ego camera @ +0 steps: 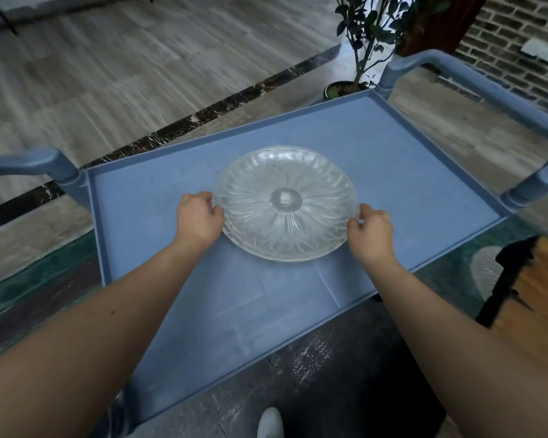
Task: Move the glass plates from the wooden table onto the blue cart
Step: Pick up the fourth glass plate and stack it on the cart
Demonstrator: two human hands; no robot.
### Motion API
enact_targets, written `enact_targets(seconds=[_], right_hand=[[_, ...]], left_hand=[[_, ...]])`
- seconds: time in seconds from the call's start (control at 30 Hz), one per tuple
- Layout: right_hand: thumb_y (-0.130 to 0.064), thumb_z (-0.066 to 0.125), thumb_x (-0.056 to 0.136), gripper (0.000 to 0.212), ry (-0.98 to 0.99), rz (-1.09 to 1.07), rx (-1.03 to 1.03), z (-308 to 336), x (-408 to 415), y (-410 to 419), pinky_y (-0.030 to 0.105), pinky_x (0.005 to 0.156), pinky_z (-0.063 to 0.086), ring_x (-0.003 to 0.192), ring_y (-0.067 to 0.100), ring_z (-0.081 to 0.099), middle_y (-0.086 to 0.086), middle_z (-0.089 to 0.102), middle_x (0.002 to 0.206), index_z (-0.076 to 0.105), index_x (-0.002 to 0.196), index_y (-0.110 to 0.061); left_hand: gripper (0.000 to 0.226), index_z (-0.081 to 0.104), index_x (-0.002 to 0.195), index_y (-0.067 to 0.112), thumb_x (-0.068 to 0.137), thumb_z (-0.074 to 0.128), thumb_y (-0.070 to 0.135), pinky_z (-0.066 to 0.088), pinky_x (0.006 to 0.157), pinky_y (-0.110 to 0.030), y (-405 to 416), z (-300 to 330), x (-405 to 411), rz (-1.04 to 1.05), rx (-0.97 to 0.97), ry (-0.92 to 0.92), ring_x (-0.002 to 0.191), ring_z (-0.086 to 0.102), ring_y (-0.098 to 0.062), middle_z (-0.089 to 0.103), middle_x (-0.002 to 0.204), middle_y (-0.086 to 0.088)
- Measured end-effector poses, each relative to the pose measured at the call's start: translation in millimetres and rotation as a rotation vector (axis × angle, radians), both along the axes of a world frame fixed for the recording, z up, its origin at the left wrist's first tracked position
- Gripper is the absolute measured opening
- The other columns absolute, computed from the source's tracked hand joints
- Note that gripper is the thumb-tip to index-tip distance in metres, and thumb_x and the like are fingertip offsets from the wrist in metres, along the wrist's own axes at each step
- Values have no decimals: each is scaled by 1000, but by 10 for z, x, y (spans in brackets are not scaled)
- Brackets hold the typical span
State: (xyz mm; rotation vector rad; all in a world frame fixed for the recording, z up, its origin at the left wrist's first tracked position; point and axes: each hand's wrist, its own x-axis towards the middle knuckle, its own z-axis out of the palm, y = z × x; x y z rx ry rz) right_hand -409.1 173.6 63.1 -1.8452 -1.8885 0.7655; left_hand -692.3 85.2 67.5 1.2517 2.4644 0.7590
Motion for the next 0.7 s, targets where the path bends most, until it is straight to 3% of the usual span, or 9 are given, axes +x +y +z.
enact_targets(seconds=[0.07,0.17,0.3,0.47,0.7], right_hand=[[-9,47,93,25,25,-14,-13,-30,17,15,10,75,27,107,30,51,23,47,121,59,112,2],[-12,48,94,24,47,-9,-33,-75,41,45,9,77,26,111,27,48,22,49,122,60,112,0],[-25,50,97,39,67,10,-63,-52,71,6,23,94,34,121,29,48,21,51,122,51,129,-1],[-36,46,97,56,85,0,-67,53,215,-95,34,109,33,121,35,52,17,34,143,36,145,-9],[-46,42,96,58,-18,-122,3,362,789,-370,55,110,27,142,31,20,4,22,152,28,147,-23]], left_hand=[[19,63,94,-5,88,48,5,40,79,-37,13,-24,6,-28,13,0,101,53,-40,63,85,-24],[19,61,97,-3,93,46,8,37,83,-36,25,-66,27,-43,-4,-14,108,49,-38,63,91,-25],[33,53,125,3,99,45,22,38,98,-36,42,-90,82,-23,-94,-83,119,46,-37,52,121,-27],[58,33,145,8,97,44,39,29,108,-46,28,0,278,-6,-81,52,128,34,-41,37,141,-21],[58,31,148,19,97,40,43,28,113,-47,143,279,925,-305,-21,120,137,29,-34,36,149,-9]])
